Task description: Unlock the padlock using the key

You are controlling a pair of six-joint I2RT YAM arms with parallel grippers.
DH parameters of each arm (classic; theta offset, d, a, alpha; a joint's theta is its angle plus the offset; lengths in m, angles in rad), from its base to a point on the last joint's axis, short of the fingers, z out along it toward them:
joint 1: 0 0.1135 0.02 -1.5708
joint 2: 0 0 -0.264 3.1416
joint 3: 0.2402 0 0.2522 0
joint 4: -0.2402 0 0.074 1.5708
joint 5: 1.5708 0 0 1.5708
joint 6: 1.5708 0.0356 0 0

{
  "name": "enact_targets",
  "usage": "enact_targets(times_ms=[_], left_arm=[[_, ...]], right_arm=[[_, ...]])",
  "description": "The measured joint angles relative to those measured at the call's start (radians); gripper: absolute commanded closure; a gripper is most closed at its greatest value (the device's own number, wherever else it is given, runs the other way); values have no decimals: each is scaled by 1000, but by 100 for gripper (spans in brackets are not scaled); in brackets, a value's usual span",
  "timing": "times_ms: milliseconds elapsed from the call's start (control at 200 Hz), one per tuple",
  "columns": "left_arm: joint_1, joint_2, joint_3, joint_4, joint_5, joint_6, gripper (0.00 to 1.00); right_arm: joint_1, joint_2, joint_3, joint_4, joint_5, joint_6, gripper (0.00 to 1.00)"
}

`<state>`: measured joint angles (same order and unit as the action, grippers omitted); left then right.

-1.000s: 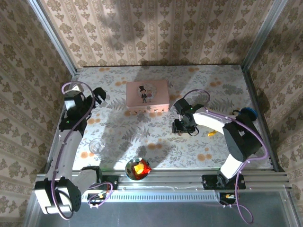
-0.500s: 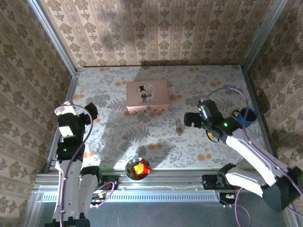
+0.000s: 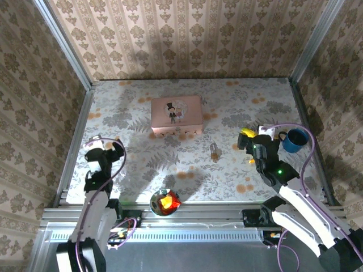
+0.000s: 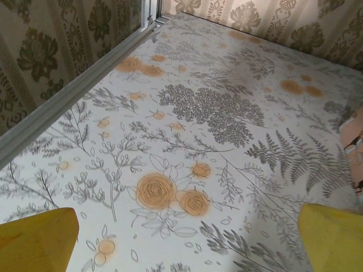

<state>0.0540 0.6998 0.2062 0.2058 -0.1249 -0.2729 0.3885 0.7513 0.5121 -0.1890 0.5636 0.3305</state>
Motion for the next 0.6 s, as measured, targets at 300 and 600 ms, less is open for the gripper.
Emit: enact_targets(times_ms=[300, 600], left_arm=[[1, 308, -23, 395, 42, 139, 0], [1, 613, -19, 684, 125, 193, 0]], right_arm=[[-184, 154, -192, 422, -2, -127, 0], [-297, 298, -192, 645, -109, -172, 0]])
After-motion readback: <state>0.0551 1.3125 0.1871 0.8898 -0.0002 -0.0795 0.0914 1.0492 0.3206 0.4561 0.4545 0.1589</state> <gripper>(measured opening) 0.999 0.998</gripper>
